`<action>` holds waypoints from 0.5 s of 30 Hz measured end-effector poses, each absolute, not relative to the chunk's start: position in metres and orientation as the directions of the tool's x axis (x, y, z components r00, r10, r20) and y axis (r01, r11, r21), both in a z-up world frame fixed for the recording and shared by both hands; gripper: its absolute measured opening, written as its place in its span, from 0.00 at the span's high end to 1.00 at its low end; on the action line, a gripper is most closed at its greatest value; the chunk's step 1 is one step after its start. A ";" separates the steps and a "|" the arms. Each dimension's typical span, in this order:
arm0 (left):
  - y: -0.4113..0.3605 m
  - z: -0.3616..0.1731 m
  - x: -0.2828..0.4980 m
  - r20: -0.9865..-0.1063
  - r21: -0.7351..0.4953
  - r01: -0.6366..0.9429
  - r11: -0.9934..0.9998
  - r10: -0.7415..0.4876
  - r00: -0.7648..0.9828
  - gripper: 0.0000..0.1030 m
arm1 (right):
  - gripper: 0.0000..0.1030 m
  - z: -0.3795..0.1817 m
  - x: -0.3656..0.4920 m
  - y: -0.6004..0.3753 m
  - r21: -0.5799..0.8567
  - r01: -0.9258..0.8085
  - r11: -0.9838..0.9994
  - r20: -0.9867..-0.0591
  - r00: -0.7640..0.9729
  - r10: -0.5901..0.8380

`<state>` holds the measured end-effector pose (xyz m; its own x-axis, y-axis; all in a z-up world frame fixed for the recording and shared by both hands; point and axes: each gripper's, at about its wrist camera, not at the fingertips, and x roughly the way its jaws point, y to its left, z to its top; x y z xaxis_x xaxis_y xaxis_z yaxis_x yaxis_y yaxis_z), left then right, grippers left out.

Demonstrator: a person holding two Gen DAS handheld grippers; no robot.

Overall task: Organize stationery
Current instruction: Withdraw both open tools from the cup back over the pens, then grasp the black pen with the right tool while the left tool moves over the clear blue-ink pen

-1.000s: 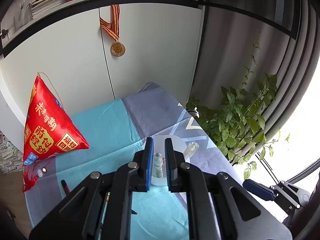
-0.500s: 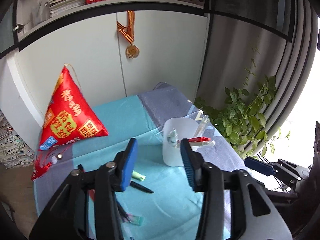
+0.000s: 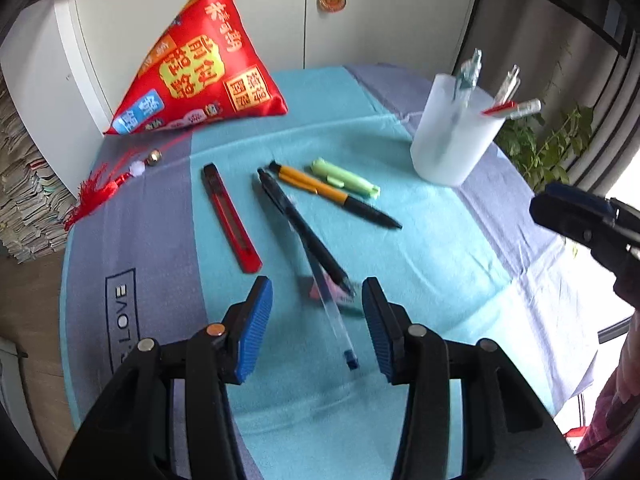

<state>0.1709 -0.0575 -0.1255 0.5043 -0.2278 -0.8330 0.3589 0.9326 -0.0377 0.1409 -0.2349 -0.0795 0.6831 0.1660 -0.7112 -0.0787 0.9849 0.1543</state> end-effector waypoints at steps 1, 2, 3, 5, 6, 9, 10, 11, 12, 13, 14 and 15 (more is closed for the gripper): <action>-0.060 -0.131 0.170 -0.840 -0.030 0.367 0.930 -0.222 0.495 0.57 | 0.61 -0.081 0.142 -0.231 0.150 -0.083 0.985 -0.716 0.678 0.166; -0.060 -0.136 0.169 -0.847 -0.029 0.372 0.928 -0.221 0.484 0.57 | 0.61 -0.082 0.142 -0.228 0.147 -0.088 0.985 -0.719 0.674 0.167; -0.059 -0.140 0.169 -0.853 -0.038 0.375 0.926 -0.225 0.471 0.57 | 0.61 -0.082 0.143 -0.224 0.143 -0.091 0.985 -0.722 0.671 0.167; -0.058 -0.146 0.170 -0.861 -0.050 0.377 0.925 -0.231 0.453 0.58 | 0.61 -0.082 0.143 -0.218 0.135 -0.097 0.986 -0.726 0.667 0.165; -0.058 -0.149 0.170 -0.863 -0.055 0.378 0.924 -0.234 0.447 0.62 | 0.61 -0.082 0.142 -0.216 0.129 -0.100 0.987 -0.728 0.666 0.163; -0.054 -0.155 0.172 -0.873 -0.104 0.388 0.916 -0.271 0.405 0.86 | 0.61 -0.083 0.142 -0.211 0.117 -0.099 0.988 -0.733 0.663 0.153; -0.053 -0.157 0.174 -0.877 -0.131 0.387 0.913 -0.288 0.384 0.90 | 0.61 -0.083 0.143 -0.210 0.116 -0.098 0.988 -0.736 0.660 0.152; -0.051 -0.159 0.174 -0.878 -0.147 0.383 0.912 -0.298 0.374 0.91 | 0.61 -0.084 0.145 -0.208 0.117 -0.097 0.988 -0.739 0.656 0.152; -0.049 -0.160 0.175 -0.873 -0.162 0.376 0.912 -0.310 0.376 0.92 | 0.61 -0.085 0.146 -0.206 0.119 -0.098 0.988 -0.743 0.651 0.154; -0.046 -0.159 0.175 -0.871 -0.174 0.368 0.913 -0.317 0.375 0.93 | 0.61 -0.086 0.147 -0.204 0.120 -0.100 0.988 -0.748 0.646 0.156; -0.043 -0.158 0.175 -0.869 -0.186 0.361 0.914 -0.325 0.374 0.93 | 0.62 -0.088 0.149 -0.201 0.120 -0.105 0.987 -0.752 0.640 0.159; -0.039 -0.156 0.173 -0.865 -0.192 0.358 0.914 -0.330 0.377 0.94 | 0.61 -0.089 0.150 -0.198 0.120 -0.111 0.987 -0.756 0.634 0.164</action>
<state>0.1727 -0.0391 -0.1564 0.3771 -0.3302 -0.8653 0.3584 0.9135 -0.1924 0.1503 -0.1979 -0.0888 0.6343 0.1635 -0.7556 -0.1113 0.9865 0.1200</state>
